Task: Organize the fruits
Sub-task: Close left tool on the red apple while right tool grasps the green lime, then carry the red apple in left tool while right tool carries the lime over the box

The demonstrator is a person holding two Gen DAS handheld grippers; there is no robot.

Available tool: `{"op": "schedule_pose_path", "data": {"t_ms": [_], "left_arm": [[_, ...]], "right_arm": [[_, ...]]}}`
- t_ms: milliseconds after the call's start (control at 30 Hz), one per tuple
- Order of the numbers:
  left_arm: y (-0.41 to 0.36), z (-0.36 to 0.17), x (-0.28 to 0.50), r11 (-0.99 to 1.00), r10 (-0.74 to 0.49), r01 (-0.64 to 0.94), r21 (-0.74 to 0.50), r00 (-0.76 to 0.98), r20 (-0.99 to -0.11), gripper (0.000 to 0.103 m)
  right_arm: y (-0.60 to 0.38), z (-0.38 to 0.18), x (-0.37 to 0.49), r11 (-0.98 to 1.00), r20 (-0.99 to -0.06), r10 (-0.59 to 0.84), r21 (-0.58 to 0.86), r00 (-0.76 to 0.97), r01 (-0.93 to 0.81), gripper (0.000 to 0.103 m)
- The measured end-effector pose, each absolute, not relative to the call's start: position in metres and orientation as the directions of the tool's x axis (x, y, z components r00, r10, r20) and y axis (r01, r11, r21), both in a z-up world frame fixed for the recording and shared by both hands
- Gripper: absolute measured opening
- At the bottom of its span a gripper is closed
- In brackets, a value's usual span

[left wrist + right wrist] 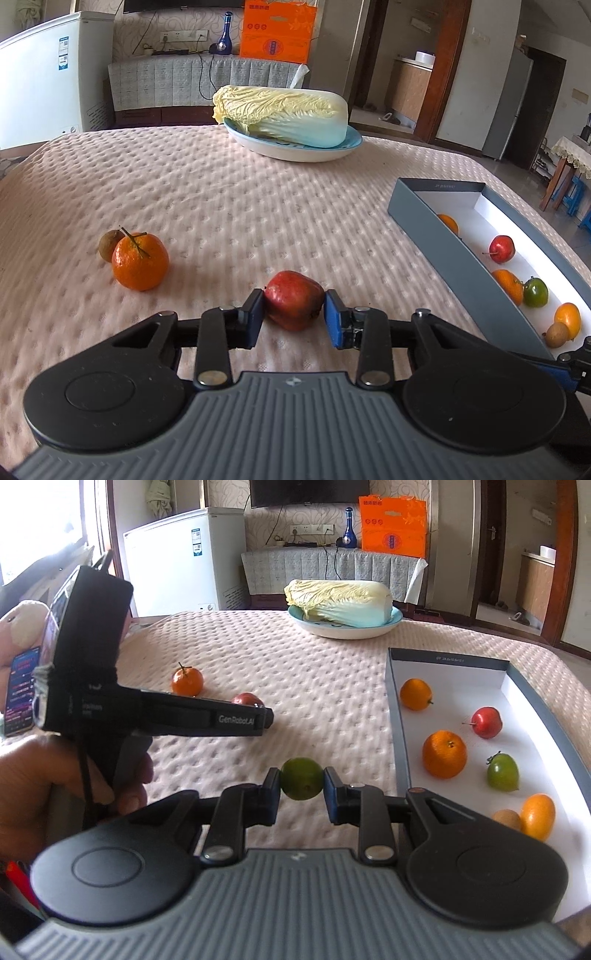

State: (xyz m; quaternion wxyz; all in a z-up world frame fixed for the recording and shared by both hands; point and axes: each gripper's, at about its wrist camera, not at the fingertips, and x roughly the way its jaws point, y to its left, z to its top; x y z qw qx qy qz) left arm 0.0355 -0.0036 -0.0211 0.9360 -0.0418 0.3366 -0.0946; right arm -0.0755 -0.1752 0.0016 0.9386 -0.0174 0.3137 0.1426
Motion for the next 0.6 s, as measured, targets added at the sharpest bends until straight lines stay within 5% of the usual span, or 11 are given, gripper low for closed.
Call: {"op": "schedule_pose_path", "data": {"t_ms": [600], "left_arm": [[-0.015, 0.009, 0.021, 0.983, -0.186, 0.147, -0.114, 0.784, -0.592, 0.04]], "right_arm": [[-0.185, 0.019, -0.088, 0.955, -0.548, 0.276, 0.064, 0.79, -0.289, 0.027]]}}
